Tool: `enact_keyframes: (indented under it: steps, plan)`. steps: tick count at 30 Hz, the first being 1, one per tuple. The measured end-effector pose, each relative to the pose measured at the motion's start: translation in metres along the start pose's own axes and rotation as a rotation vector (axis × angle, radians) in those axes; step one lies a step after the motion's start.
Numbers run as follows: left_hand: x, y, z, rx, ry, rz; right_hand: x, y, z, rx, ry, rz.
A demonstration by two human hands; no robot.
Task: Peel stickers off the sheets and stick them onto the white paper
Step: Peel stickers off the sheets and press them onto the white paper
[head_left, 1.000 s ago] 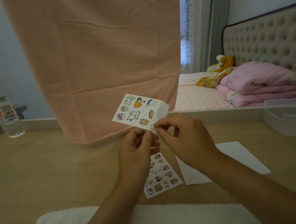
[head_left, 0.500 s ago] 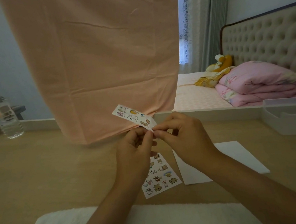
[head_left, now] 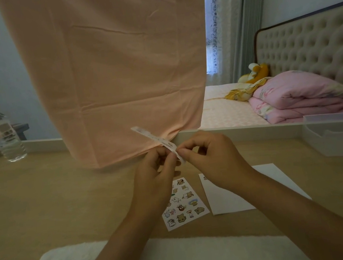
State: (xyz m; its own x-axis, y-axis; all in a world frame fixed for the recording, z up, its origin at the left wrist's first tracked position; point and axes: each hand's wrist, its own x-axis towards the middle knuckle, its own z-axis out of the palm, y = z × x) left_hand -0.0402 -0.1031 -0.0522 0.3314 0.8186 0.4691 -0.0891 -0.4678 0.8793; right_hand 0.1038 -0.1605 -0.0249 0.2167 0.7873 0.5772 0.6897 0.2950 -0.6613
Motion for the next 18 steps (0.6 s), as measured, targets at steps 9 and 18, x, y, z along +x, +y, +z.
enact_keyframes:
  steps: [9, 18]
  plan:
    - [-0.001, 0.0, 0.003, -0.202, 0.073, -0.123, -0.001, 0.003, 0.004, -0.054, 0.06, -0.034]
    - [0.002, -0.002, -0.001, -0.185, 0.035, -0.111, 0.003, 0.002, -0.007, 0.085, -0.076, 0.056]
